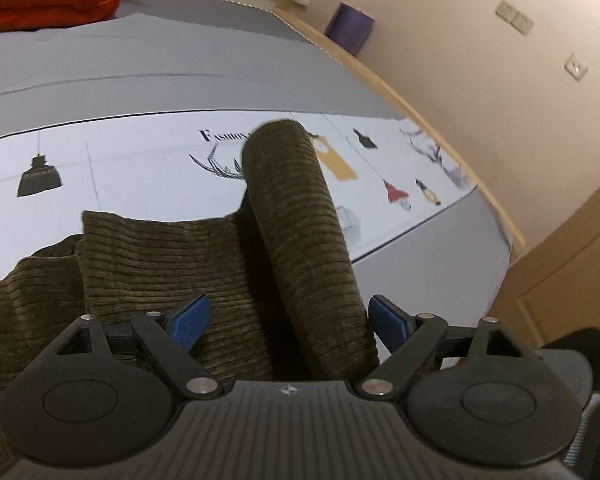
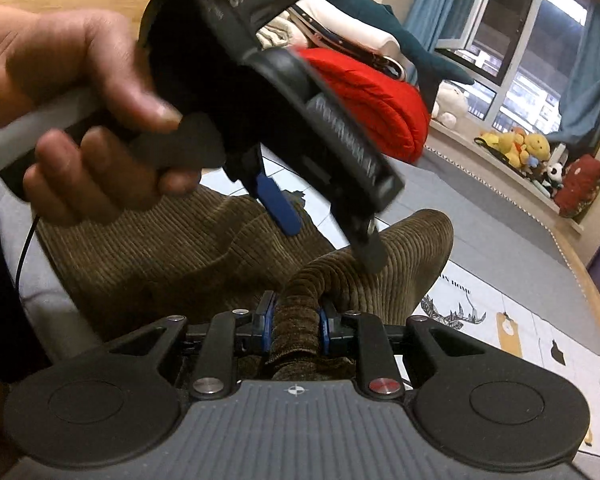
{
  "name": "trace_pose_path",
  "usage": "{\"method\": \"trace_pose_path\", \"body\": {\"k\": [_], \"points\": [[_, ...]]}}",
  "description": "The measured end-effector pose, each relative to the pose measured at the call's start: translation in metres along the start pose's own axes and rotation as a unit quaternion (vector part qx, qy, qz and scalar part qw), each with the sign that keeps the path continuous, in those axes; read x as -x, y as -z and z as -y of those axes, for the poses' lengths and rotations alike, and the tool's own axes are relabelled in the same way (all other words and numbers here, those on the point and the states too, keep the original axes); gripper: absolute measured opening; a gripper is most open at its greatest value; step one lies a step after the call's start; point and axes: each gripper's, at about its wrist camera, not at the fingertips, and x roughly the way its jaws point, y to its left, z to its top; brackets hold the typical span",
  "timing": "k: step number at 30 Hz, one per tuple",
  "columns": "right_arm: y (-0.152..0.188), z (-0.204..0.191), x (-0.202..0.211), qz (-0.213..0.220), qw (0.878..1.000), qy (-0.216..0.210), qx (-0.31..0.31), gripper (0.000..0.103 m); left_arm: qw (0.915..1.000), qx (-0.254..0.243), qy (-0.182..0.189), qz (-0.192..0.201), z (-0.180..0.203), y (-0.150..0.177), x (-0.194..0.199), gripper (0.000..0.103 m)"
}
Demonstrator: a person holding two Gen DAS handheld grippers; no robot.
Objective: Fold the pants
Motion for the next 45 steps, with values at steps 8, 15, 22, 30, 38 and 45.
{"method": "trace_pose_path", "body": {"k": [8,15,22,30,38,45], "points": [[0.004,-0.012,0.005,0.001,1.0,-0.001,0.02,0.022,0.9998,-0.018,0.001,-0.008,0.009,0.001,-0.011,0.089],[0.006,-0.013,0.006,0.0,1.0,0.0,0.026,0.023,0.9996,-0.024,0.002,-0.013,0.014,-0.002,-0.015,0.085],[0.004,-0.013,0.004,0.0,1.0,-0.001,0.027,0.023,0.9991,-0.039,-0.005,-0.018,0.019,0.001,-0.022,0.066],[0.004,-0.014,0.001,-0.007,1.0,0.001,0.03,0.024,0.9986,-0.038,-0.02,-0.031,0.014,0.001,-0.033,0.031],[-0.004,0.001,0.012,0.018,0.999,-0.021,-0.024,0.043,0.9992,-0.009,-0.021,-0.033,-0.001,-0.001,-0.025,0.022],[-0.011,0.031,0.027,0.047,0.988,-0.081,-0.125,0.053,0.9992,0.018,-0.019,-0.031,-0.017,-0.002,-0.01,0.021]]}}
